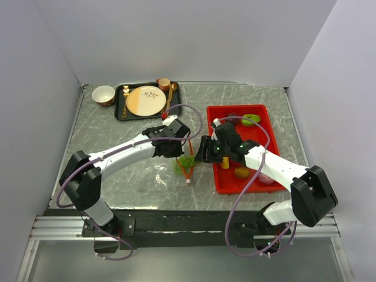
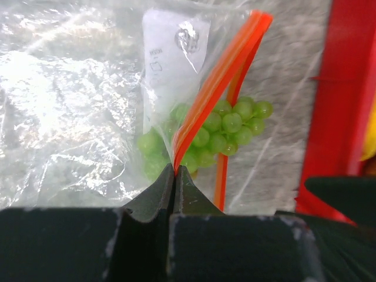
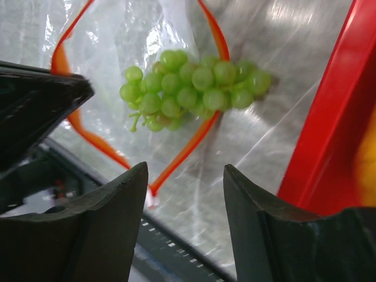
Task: Place the food in the zip-top bag and seal the zipper
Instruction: Adjust the zipper food storage bag at the center of the board.
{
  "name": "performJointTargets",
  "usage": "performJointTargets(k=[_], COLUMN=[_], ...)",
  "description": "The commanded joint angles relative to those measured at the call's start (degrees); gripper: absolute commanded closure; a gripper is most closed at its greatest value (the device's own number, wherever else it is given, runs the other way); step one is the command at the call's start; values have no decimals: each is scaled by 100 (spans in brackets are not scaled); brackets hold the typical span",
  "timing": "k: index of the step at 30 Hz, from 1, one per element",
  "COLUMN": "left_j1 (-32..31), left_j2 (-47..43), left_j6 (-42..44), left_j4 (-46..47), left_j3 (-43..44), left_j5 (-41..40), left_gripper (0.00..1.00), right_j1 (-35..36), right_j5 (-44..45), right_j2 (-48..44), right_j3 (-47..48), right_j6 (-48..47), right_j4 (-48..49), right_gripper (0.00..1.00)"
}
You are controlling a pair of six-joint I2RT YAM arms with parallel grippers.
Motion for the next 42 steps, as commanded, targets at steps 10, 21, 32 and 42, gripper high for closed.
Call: performJointTargets(k=[10, 21, 32, 42], left_j1=[18, 35, 53, 158], left_j2=[-51, -95, -130, -543], left_j6=[-63, -28, -36, -177], left_j4=[113, 95, 7, 209], left_j3=[-58, -14, 48, -66], left_j5=[-76, -58, -85, -296], left_gripper=[99, 99, 99, 99], right_j1=[737, 773, 773, 1027], right_j5=[-76, -59, 450, 3390], right_j2=[699, 1508, 1589, 174], right_j3=[-139, -35, 18, 1000], right_j6=[2050, 2271, 2087, 903], right_j4=[435, 823, 772, -644], right_gripper=[37, 39, 100, 100])
